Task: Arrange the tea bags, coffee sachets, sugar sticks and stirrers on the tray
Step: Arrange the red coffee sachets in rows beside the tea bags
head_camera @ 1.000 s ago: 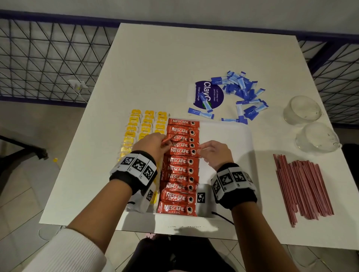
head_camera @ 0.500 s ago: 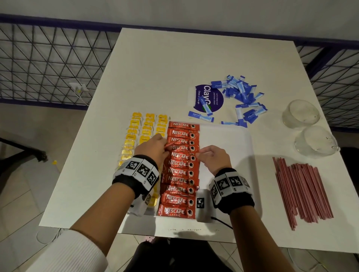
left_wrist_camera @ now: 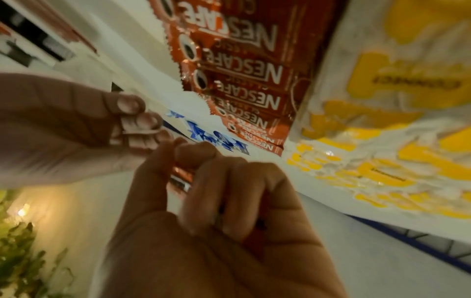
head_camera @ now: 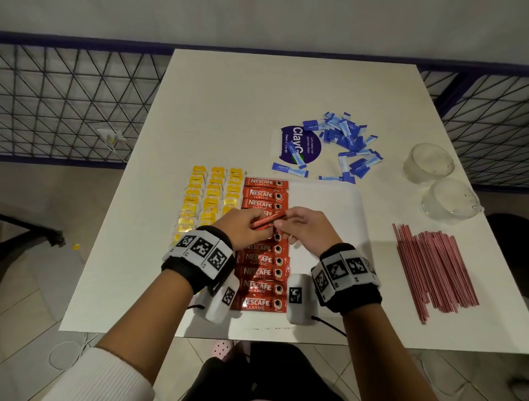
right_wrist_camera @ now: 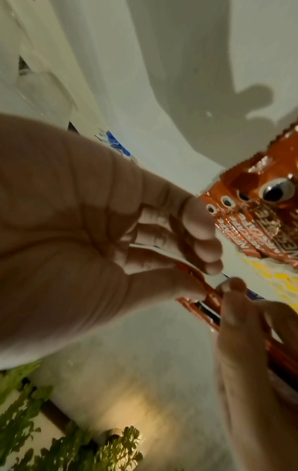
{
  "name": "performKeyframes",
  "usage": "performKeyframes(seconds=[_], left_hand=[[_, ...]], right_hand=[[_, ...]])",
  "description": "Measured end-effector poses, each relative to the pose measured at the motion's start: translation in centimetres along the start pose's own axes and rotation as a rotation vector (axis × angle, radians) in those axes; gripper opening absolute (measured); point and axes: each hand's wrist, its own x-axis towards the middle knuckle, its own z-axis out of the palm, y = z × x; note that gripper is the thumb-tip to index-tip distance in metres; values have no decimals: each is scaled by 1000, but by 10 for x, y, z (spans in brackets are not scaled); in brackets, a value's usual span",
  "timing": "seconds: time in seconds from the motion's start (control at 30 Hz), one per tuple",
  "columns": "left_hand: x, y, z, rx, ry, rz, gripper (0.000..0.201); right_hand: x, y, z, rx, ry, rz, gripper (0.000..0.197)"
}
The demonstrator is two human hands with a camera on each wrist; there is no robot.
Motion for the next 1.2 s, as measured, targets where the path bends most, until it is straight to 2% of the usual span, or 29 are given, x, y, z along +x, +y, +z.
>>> performKeyframes(seconds=[0.1, 0.23, 0.43, 0.5, 0.63, 0.73, 0.93, 1.07, 1.2], left_hand=[[-7, -5, -3, -262, 22, -50, 8], [-16, -13, -6, -505, 33, -90, 5], [-25, -18, -3, -519, 116, 2, 16], [-27, -17, -4, -538, 113, -1, 16], [-29, -19, -3, -576, 101, -39, 16], [-29, -22, -4, -617, 135, -42, 17], [-28, -25, -1, -527, 196, -58, 17], [-27, -29, 0, -283, 288, -88, 13], [-25, -29, 1, -103, 274, -83, 11]], right_hand=[[-6, 3, -5, 23, 49, 65, 3], [-11, 14, -10, -8, 77, 130, 11], [-23, 12, -4, 261, 83, 91, 9], [-25, 12, -4, 281, 81, 67, 4], [-28, 17, -3, 273, 96, 41, 19], [-28, 19, -3, 274, 84, 57, 19], [-25, 25, 1, 104, 114, 87, 7], [-22, 31, -1, 24, 144, 91, 11], [-16, 38, -2, -83, 151, 136, 11]])
